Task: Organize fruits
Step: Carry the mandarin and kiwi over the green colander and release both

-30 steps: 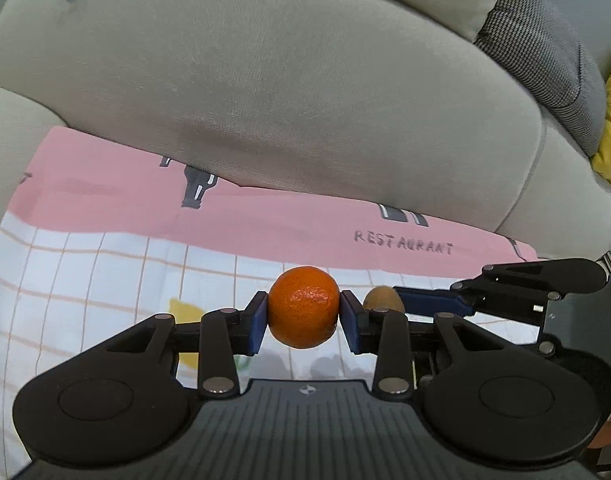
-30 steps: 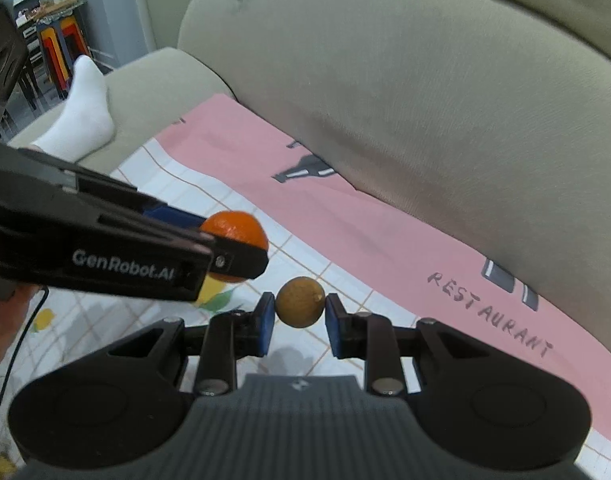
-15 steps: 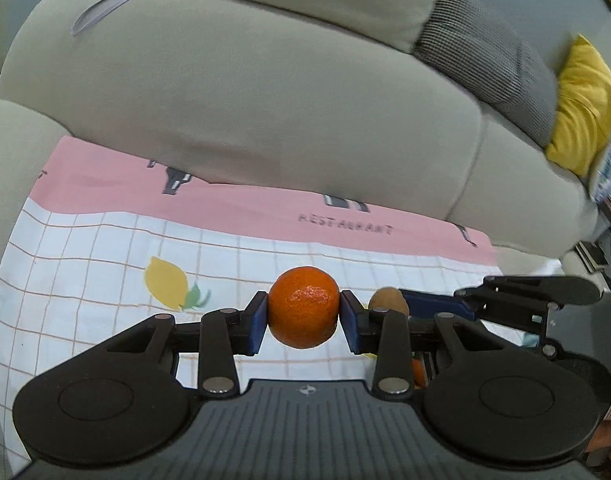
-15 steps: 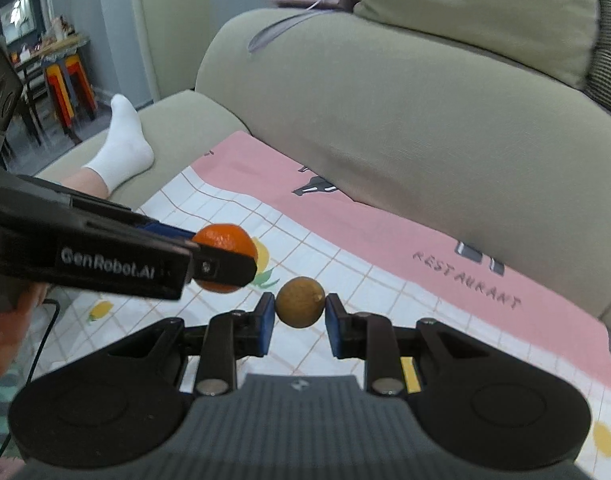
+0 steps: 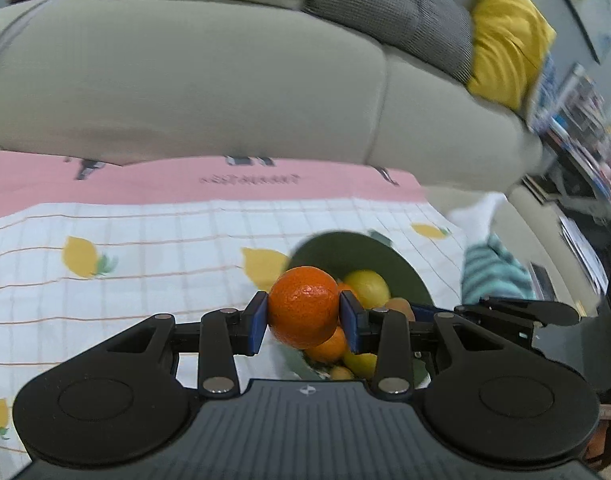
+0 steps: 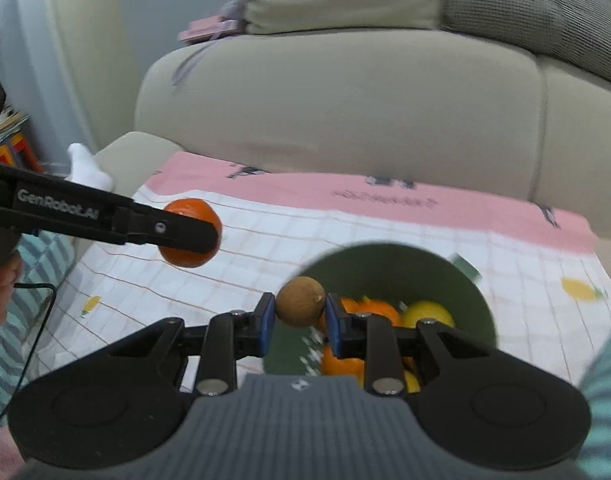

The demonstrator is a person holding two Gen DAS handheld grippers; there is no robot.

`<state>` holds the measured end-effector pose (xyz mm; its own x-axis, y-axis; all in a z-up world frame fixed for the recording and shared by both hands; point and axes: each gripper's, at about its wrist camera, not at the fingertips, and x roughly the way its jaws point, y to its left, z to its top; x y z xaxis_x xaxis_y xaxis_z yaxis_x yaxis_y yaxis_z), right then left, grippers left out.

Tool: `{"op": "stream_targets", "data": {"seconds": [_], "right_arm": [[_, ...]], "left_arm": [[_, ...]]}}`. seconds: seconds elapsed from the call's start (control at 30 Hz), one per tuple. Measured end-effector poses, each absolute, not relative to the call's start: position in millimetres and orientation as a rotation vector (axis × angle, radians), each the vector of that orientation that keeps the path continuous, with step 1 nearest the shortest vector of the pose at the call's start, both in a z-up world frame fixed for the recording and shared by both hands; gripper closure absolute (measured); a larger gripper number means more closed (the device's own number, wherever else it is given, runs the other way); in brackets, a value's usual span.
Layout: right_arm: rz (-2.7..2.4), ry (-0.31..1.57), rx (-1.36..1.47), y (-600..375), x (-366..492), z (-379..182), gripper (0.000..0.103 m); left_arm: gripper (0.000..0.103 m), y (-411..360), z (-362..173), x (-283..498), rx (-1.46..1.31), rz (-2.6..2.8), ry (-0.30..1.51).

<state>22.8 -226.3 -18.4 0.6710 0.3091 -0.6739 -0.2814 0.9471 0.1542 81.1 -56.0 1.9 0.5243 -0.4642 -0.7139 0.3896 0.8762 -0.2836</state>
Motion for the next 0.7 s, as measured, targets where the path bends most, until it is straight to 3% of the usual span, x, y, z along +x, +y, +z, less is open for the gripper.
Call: {"op": "stream_targets", "data": {"seconds": [0.7], "right_arm": [[0.21,0.798,0.077,-286.3,17.7,-73.4,0.079]], "left_arm": [[0.06,-144.9,-67.2,87.8,0.287,-0.652,1.051]]}}
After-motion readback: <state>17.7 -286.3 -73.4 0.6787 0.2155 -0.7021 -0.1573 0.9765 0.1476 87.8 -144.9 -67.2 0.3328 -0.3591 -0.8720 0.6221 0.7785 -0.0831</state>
